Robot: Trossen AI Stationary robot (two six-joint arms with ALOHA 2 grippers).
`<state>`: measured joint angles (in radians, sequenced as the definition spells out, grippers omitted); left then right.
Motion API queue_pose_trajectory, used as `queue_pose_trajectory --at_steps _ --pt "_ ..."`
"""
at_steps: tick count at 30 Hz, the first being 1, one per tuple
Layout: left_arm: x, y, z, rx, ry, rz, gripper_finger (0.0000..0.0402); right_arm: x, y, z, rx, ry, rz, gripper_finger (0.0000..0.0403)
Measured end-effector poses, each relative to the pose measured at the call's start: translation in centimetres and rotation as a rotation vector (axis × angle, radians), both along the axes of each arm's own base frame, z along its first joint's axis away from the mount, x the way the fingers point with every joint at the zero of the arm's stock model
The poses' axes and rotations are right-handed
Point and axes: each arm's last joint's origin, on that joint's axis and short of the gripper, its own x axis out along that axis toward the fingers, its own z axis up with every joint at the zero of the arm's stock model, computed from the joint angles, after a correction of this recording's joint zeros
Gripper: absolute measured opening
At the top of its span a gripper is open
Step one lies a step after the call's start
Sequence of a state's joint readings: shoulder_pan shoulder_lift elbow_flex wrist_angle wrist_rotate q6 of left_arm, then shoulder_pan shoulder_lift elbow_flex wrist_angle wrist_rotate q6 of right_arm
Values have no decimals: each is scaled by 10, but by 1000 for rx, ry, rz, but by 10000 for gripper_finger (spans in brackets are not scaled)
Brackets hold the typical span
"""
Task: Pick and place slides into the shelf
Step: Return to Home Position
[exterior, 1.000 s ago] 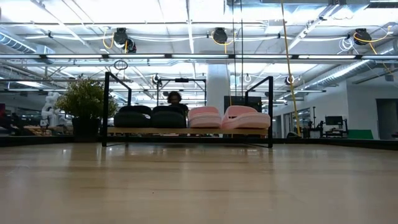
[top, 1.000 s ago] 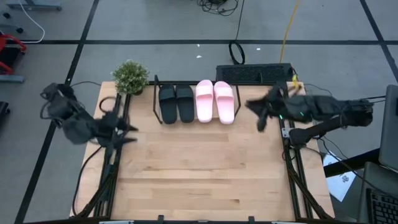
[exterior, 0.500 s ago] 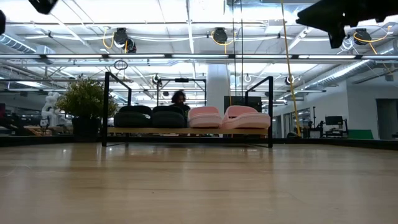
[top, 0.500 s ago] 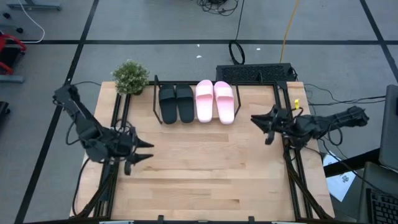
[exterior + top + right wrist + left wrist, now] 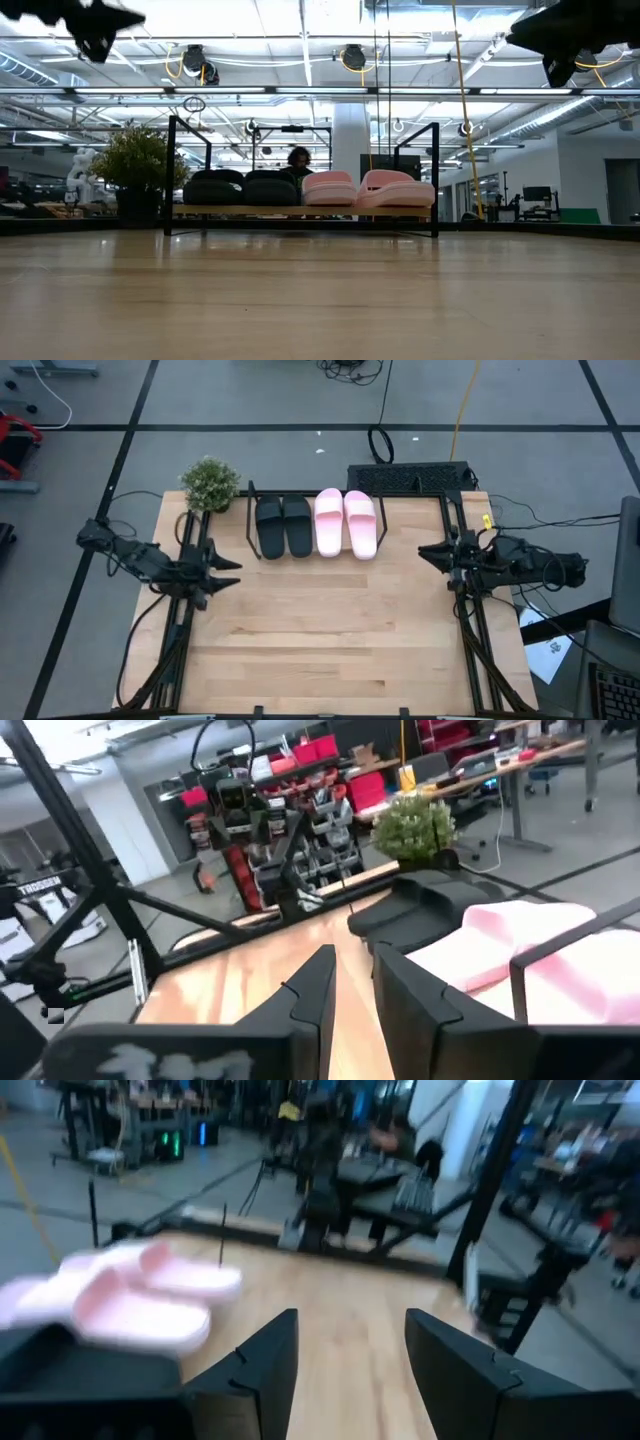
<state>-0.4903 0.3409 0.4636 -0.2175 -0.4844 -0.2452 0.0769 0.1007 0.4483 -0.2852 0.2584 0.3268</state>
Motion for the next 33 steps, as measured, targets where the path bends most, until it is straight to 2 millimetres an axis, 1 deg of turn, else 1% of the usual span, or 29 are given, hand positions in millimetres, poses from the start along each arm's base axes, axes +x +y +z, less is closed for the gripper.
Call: queue_pose_trajectory --at_steps 2,4,7,11,13,15,19,23,26,29,33 --pt "2 1 -13 3 29 11 182 2 0 -3 1 18 1 59" --pt "6 2 -22 -14 24 29 182 4 0 -6 -2 22 -17 59" --pt "12 1 -41 -29 -11 19 182 10 0 -19 6 40 -28 59" --pt "17 2 -61 -24 -98 7 182 16 0 -37 28 36 -29 59" --pt "19 4 -70 -30 -101 20 182 17 0 -43 36 29 -32 59" --pt "19 6 -76 -46 -77 25 182 15 -1 -46 43 19 -45 59" --pt "19 9 -79 -61 -42 -12 182 8 -4 -42 25 -27 -77 59" --pt "14 14 -80 -56 -43 -1 182 6 -6 -42 44 14 -98 59" --pt "9 16 -78 -58 -62 5 182 6 -5 -47 85 47 -81 59" --pt "7 16 -77 -58 -81 1 182 11 -5 -51 85 -4 -73 59" --pt "8 16 -87 -60 -59 13 182 19 -5 -68 67 -31 -50 59"
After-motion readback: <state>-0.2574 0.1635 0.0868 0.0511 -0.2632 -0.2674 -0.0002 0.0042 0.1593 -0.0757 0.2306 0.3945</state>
